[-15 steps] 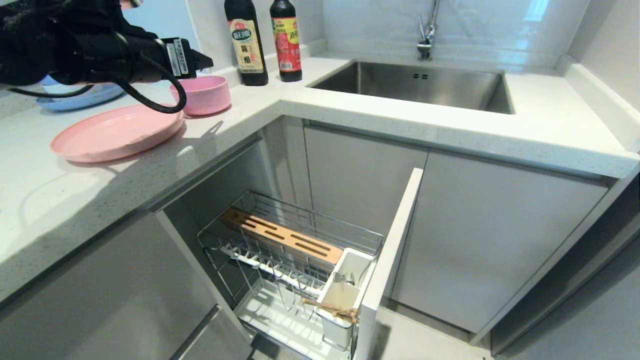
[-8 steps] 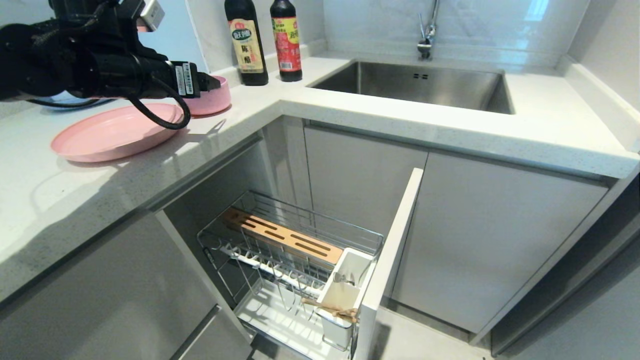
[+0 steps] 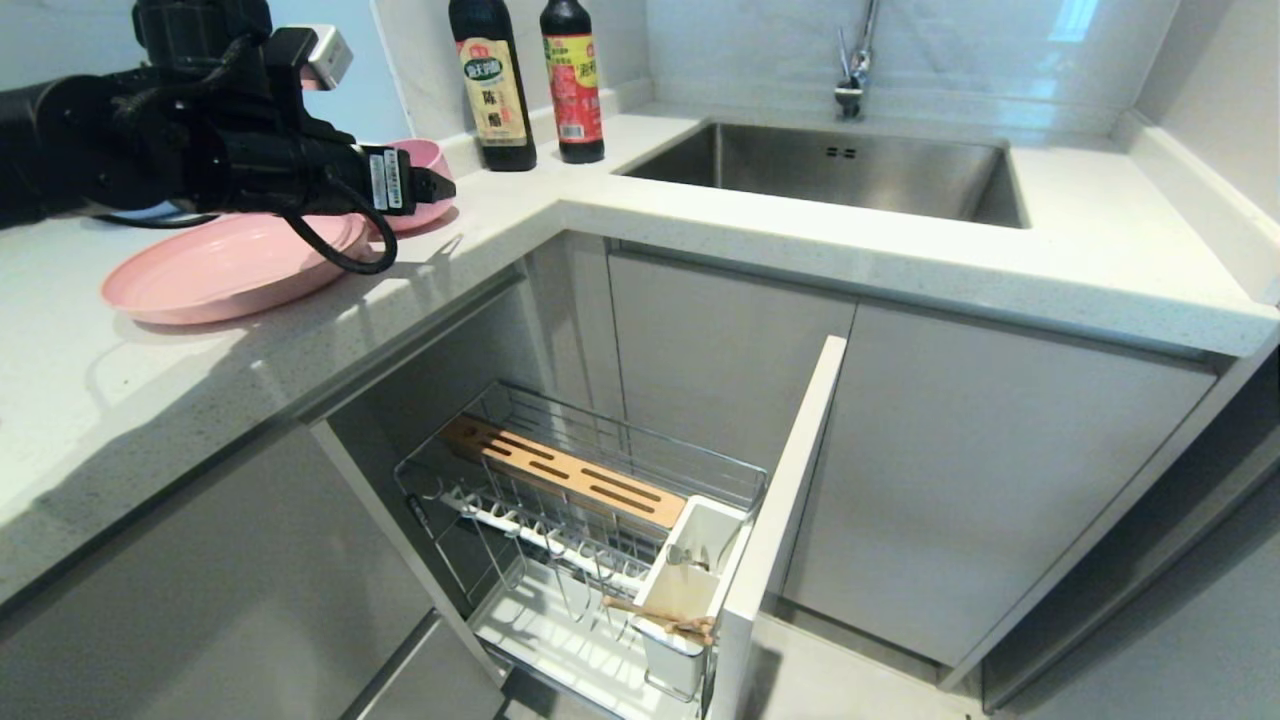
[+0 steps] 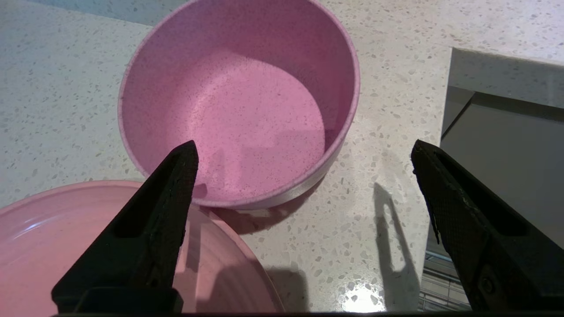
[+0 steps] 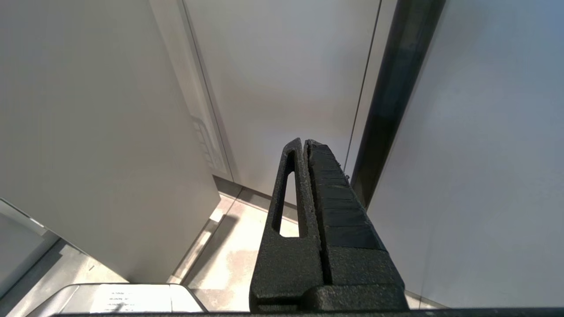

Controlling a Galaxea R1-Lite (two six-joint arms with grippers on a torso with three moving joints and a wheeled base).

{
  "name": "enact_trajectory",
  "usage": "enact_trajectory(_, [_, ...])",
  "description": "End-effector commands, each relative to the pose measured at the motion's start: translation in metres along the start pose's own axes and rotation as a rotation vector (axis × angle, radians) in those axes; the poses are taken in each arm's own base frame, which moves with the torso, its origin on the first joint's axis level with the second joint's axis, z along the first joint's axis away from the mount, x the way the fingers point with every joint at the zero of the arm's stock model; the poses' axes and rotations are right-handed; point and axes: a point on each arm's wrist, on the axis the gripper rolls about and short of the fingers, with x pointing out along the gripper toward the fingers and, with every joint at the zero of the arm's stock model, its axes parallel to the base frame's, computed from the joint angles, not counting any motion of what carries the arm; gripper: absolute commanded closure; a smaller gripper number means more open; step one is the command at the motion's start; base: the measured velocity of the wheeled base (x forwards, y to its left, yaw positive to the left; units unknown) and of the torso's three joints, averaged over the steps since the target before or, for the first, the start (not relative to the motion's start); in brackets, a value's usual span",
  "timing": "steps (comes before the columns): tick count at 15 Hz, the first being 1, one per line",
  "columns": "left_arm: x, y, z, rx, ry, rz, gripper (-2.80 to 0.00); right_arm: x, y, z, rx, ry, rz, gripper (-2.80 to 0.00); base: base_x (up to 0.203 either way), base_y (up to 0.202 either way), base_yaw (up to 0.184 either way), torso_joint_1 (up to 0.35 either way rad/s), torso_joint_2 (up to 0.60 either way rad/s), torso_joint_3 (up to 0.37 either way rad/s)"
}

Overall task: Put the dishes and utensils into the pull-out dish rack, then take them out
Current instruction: Pick up the bowl and place it in the cupboard

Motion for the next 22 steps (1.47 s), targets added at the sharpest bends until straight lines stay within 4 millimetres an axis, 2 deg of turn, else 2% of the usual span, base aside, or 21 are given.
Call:
enact_trajectory(1, [0.003, -0.001, -0.003, 0.002, 0.01, -0.002, -2.8, 0.0, 0.0, 0.0, 0.0, 0.001, 0.0, 0.0, 0.0, 0.0, 0.0, 0.0, 0.0, 0.0])
enact_trajectory(11, [0.007, -0.004, 0.005, 0.023, -0.087, -0.04, -2.8, 0.0, 0.0, 0.0, 0.0, 0.001, 0.0, 0.0, 0.0, 0.0, 0.0, 0.0, 0.0, 0.0])
enact_trajectory(22, [0.02, -0.011, -0.002, 0.05, -0.08, -0.06, -2.8, 0.0, 0.0, 0.0, 0.0, 0.001, 0.0, 0.0, 0.0, 0.0, 0.0, 0.0, 0.0, 0.0])
